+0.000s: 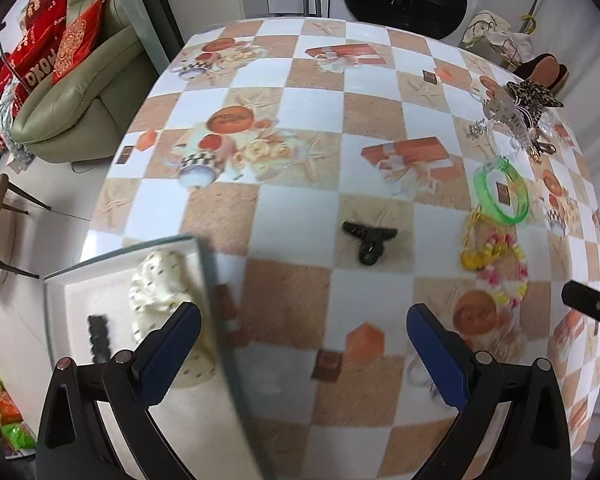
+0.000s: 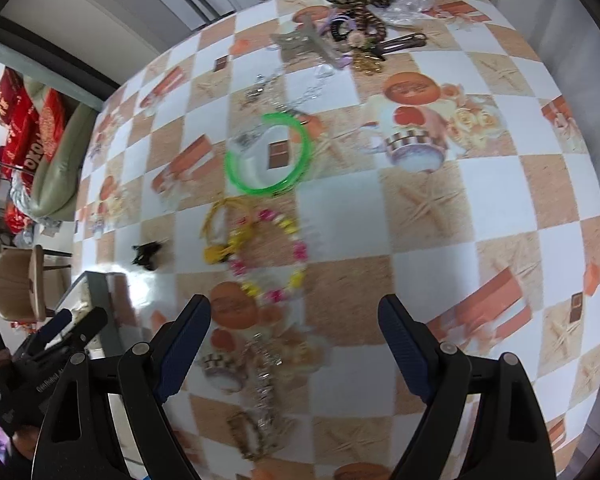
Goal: Organize jewelry
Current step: 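Move right tool to green bangle while left tool grasps small black claw clip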
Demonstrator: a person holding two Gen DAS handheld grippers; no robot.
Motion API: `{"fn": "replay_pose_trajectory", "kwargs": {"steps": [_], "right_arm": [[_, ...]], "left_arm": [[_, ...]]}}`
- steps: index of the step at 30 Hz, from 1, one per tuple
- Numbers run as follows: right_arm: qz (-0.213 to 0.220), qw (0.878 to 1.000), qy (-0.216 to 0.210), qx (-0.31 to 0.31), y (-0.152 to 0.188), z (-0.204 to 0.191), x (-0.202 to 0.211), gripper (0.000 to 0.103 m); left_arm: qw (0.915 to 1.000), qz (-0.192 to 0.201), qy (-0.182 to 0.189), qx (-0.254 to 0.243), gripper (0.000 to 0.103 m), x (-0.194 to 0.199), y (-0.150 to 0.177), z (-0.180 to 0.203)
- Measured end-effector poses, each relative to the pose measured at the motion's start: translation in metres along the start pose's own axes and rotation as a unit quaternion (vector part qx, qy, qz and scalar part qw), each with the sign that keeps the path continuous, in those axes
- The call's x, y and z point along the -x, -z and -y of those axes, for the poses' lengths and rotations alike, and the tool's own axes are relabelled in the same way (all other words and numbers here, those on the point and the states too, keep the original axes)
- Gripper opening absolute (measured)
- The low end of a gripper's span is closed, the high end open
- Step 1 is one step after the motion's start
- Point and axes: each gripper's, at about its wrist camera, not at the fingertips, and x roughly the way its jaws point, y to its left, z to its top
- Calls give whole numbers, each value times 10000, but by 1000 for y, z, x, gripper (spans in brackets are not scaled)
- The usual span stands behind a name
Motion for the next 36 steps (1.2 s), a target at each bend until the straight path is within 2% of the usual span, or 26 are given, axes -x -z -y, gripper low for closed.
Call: {"fn": "replay_pose_trajectory", "kwargs": {"steps": [11, 19, 28, 29, 30, 34, 36], "right_arm": [[28, 9996, 255, 153, -37, 12, -13, 88], [40, 9984, 417, 368, -65, 7, -33, 88], [-36, 9967, 593, 551, -79, -2, -57, 88], [-26, 9965, 620, 561, -80, -3, -59, 88], [17, 9960, 662, 591, -81, -5, -59, 88], [74, 9942, 815, 703, -85, -15, -64, 87], [106, 9929, 889, 789, -86, -21, -67, 85]], "left_arm": [[9993, -171, 41, 318, 103, -33, -29, 18], [9995, -186, -16, 264, 103, -52, -36, 31], [9995, -191, -81, 235, 103, -65, -38, 36], [9995, -181, -83, 230, 94, -66, -39, 37], [9995, -214, -111, 196, 91, -69, -40, 38], [9996, -208, -122, 174, 90, -75, -42, 40], [9998, -150, -80, 136, 84, -74, -42, 41]]}}
